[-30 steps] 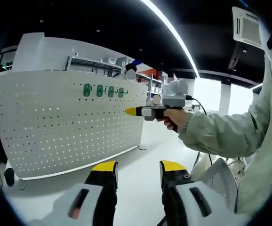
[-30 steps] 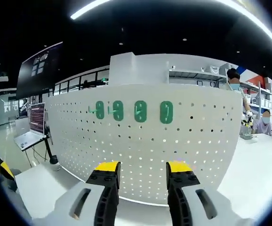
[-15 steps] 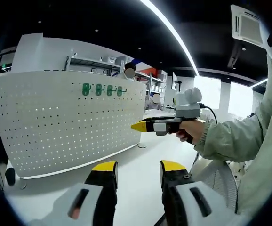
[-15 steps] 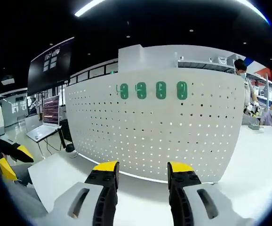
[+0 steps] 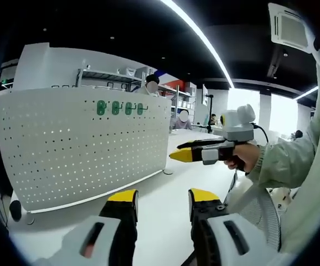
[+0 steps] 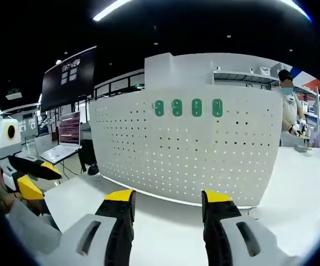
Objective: Insert the hook assembly into the mounting plate slot until the hook locks in place.
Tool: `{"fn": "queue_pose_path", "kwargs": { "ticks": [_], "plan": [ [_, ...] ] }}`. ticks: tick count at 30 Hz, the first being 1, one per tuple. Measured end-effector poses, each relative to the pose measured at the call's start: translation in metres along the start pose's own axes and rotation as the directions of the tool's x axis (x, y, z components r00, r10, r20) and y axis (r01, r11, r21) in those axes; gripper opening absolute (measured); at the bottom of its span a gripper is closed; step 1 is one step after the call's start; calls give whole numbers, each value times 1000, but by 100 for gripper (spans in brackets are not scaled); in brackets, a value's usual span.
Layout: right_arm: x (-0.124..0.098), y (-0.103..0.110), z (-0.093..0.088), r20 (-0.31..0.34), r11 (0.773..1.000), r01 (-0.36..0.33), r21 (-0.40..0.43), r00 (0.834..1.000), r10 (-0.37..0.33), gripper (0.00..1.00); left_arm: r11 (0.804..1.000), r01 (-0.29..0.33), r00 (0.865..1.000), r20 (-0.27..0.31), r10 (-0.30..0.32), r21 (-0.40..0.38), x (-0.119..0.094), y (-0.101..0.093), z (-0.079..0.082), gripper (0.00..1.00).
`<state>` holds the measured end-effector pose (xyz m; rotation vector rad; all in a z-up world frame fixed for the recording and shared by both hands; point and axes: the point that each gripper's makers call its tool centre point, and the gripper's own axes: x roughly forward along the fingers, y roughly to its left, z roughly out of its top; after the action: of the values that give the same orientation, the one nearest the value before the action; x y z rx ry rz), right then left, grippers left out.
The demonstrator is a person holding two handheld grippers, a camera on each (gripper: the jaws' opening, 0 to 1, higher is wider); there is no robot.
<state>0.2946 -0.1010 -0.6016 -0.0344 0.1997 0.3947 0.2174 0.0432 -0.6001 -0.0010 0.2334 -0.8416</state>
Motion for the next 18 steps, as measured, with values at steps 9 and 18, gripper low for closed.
{"fn": "queue_pose_path", "kwargs": {
  "ticks": [9, 18],
  "plan": [
    [-32, 7, 1, 47, 1000, 9, -10, 999, -9, 53, 999, -31, 999, 13, 31, 32, -9, 7, 2, 40],
    [-54, 23, 1, 90, 1000, 2, -25, 996, 0, 63, 996, -56, 998, 33, 54, 63, -16, 11, 3, 45]
  ]
}}
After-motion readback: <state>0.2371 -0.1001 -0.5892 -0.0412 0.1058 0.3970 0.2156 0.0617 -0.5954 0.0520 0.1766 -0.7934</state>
